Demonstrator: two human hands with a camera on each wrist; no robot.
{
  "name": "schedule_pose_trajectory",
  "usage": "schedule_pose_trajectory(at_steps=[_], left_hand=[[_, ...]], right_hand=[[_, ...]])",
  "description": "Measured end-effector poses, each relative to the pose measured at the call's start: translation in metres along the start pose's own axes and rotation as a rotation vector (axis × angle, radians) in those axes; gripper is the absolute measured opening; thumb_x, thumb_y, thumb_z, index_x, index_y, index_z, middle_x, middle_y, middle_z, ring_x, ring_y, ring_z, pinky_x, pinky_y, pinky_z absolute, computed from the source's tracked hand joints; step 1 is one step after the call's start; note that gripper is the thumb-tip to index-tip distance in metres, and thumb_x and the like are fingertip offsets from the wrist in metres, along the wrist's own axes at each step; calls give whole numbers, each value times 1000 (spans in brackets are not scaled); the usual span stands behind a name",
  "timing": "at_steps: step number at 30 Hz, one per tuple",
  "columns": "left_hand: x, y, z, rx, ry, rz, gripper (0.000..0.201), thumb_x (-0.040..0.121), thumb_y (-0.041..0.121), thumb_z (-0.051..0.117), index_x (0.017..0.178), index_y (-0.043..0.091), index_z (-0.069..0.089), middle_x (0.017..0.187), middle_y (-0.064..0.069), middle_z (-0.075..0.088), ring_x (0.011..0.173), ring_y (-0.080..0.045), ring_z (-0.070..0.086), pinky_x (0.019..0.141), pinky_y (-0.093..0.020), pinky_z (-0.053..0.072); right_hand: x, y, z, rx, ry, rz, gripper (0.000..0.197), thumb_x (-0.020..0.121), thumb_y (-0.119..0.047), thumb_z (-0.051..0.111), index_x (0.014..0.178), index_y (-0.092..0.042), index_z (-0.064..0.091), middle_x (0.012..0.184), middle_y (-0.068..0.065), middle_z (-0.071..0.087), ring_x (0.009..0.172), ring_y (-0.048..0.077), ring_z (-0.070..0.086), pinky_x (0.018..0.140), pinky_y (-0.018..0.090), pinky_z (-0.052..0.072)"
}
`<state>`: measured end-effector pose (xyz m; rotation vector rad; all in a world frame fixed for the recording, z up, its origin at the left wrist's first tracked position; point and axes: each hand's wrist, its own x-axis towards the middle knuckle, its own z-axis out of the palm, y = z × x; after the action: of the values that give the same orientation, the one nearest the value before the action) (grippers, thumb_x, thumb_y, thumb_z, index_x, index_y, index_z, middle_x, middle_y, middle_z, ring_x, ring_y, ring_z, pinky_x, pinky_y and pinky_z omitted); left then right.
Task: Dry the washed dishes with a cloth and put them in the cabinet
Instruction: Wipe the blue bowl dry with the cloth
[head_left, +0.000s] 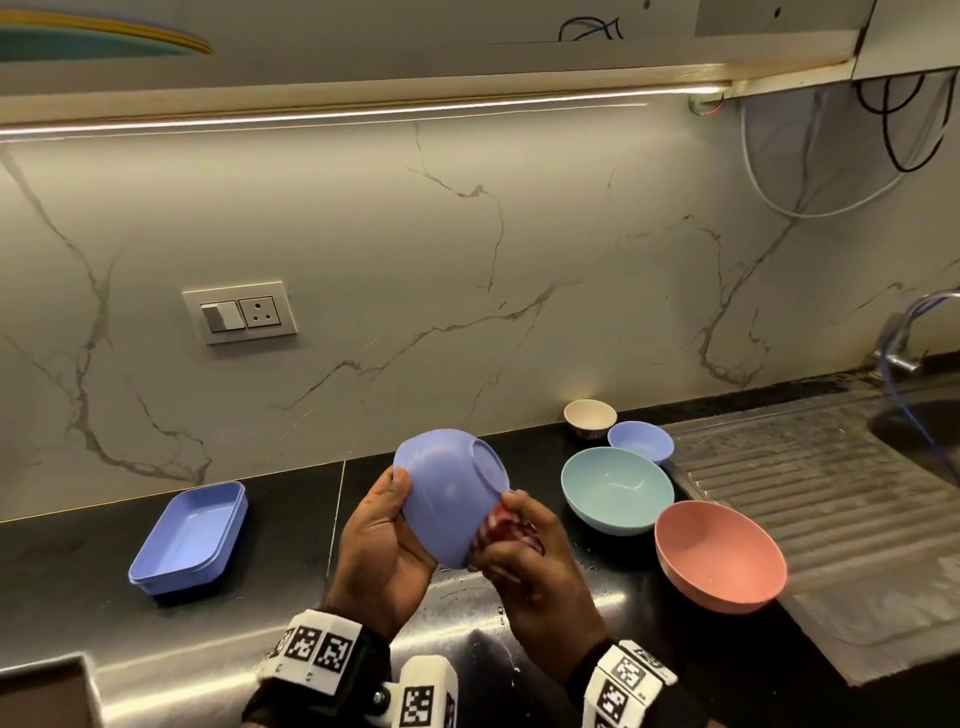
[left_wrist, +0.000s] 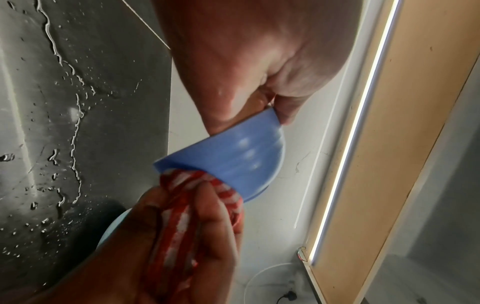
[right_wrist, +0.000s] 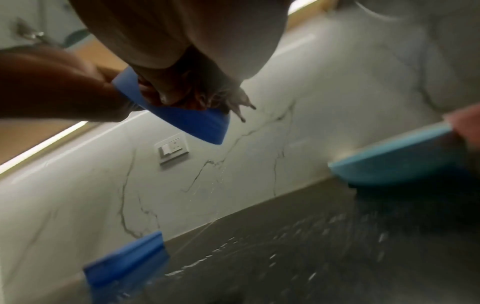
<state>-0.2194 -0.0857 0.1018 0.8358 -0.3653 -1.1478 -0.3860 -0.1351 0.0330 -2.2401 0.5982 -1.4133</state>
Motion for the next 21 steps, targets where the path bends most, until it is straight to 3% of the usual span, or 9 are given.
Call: schedule_pose_trajectory(at_steps=[3, 5, 7, 9, 12, 16, 19, 21], left_hand=[[-2, -1, 3, -18, 10, -1, 45, 102, 38, 41, 140, 18, 53, 131, -17, 65, 115, -35, 64, 75, -44, 62], [-3, 0, 1, -25, -10, -5, 45, 103, 39, 38, 141, 18, 52, 129, -15, 67, 113, -33, 66, 76, -44, 62], [-6, 3, -1, -21, -30, -5, 45, 104, 39, 36, 140, 18, 53, 127, -14, 68, 108, -30, 70, 75, -43, 62], [-6, 6, -7, -11, -35, -6, 44, 104, 38, 35, 138, 18, 54, 125, -14, 69, 104, -29, 72, 72, -42, 62], [-10, 11, -17, -17, -43, -42, 46, 104, 36, 36, 140, 15, 54, 127, -16, 68, 103, -30, 72, 71, -44, 62], [-18, 20, -30, -37, -99, -57, 47, 97, 33, 41, 138, 15, 57, 128, -18, 67, 104, -32, 71, 79, -52, 61], [-21, 23, -29, -10, -119, -24, 49, 94, 36, 44, 139, 18, 55, 128, -18, 67, 103, -33, 71, 81, -55, 58], [-22, 24, -28, 38, -134, -9, 60, 91, 49, 60, 142, 18, 52, 131, -18, 65, 111, -35, 68, 83, -57, 58]], right_hand=[[-3, -11, 10, 352, 108, 380, 43, 74, -3, 78, 93, -39, 66, 136, -14, 47, 123, 8, 54, 93, 22, 51], [1, -18, 13, 687, 179, 590, 35, 75, 4, 73, 96, -23, 65, 124, 2, 59, 103, 19, 66, 74, 28, 56], [9, -29, 10, 936, 204, 762, 29, 84, 14, 64, 99, -10, 60, 99, 16, 65, 78, 23, 65, 58, 30, 53], [18, -34, 5, 1022, 207, 862, 23, 91, 8, 59, 105, -9, 59, 94, 18, 67, 77, 26, 67, 66, 39, 56], [28, -30, -6, 1137, 176, 888, 20, 97, -3, 54, 114, -10, 61, 106, 15, 70, 90, 29, 70, 76, 48, 59], [48, -20, -25, 1028, 19, 820, 24, 95, -10, 57, 118, -10, 63, 114, 17, 70, 101, 35, 69, 80, 50, 59], [64, -20, -33, 899, -68, 733, 33, 88, -20, 63, 119, -12, 64, 114, 14, 70, 105, 35, 68, 79, 47, 60], [70, -24, -35, 892, -98, 703, 35, 86, -22, 63, 119, -12, 64, 113, 13, 71, 103, 32, 70, 78, 43, 60]])
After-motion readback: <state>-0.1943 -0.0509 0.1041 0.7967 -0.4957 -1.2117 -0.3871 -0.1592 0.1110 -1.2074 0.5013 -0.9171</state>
